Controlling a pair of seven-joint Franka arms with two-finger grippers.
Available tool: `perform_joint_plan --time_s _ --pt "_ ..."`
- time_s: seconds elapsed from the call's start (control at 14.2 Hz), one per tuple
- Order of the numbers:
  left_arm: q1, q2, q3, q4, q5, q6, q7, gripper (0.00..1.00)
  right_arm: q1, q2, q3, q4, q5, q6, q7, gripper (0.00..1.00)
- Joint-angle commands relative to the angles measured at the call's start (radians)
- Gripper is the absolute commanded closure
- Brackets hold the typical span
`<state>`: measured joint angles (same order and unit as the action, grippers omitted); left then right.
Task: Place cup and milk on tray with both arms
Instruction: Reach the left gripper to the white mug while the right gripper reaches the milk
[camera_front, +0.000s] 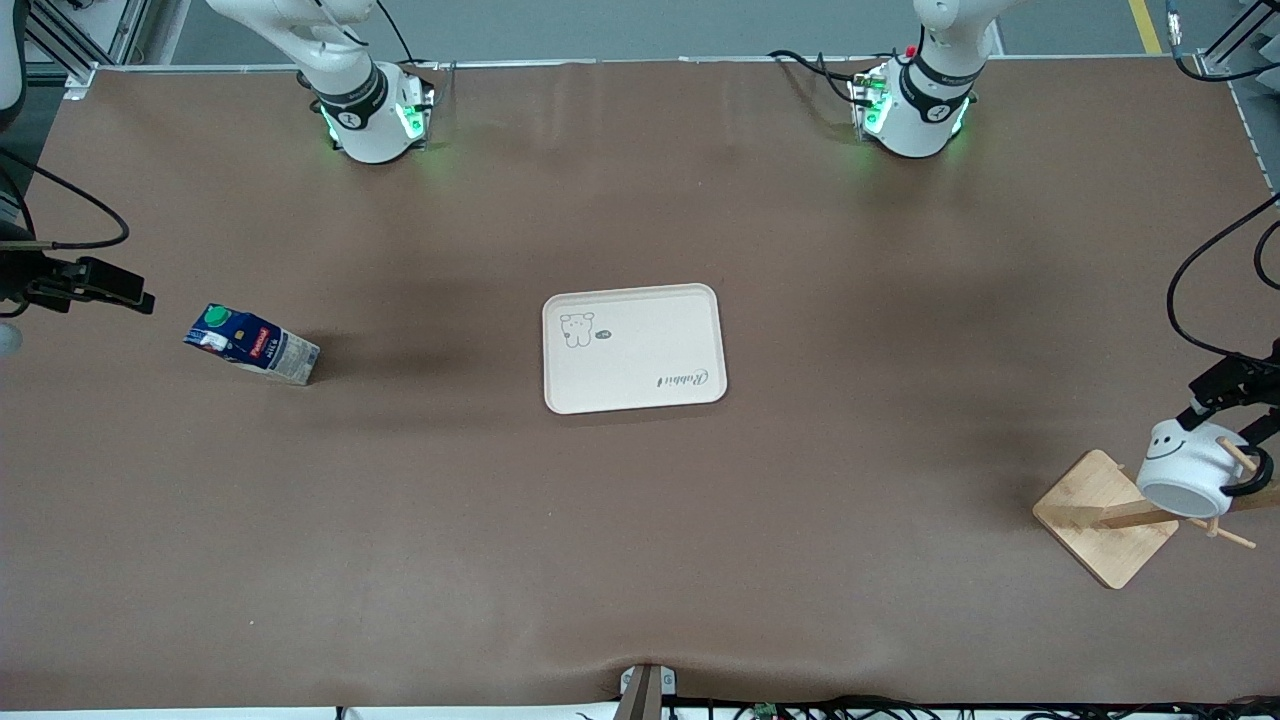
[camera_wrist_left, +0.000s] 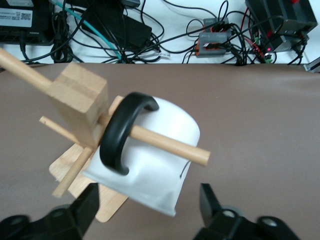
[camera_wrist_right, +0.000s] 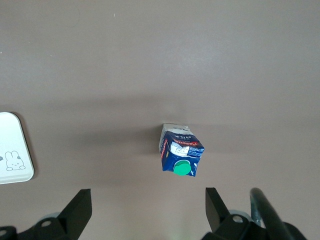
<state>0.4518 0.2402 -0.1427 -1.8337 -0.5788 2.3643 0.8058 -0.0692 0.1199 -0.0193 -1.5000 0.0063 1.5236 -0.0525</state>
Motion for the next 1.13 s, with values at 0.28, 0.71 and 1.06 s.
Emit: perform_joint_plan --time_s 0.28,0.71,1.06 --pt "-0.015 0.036 -0.023 0.045 -0.035 0.001 0.027 0.71 0.0 0.053 0.004 0.018 0.015 0.032 -0.004 0.0" --pt "-0.018 0.042 -0.031 0.053 -0.047 0.001 0.026 1.0 -0.006 0.058 0.005 0.017 0.029 0.029 -0.003 0.0" --pt "-0.021 0.03 -0.09 0.068 -0.036 0.0 -0.098 1.0 -0.017 0.061 0.002 0.018 0.07 0.013 -0.007 0.0"
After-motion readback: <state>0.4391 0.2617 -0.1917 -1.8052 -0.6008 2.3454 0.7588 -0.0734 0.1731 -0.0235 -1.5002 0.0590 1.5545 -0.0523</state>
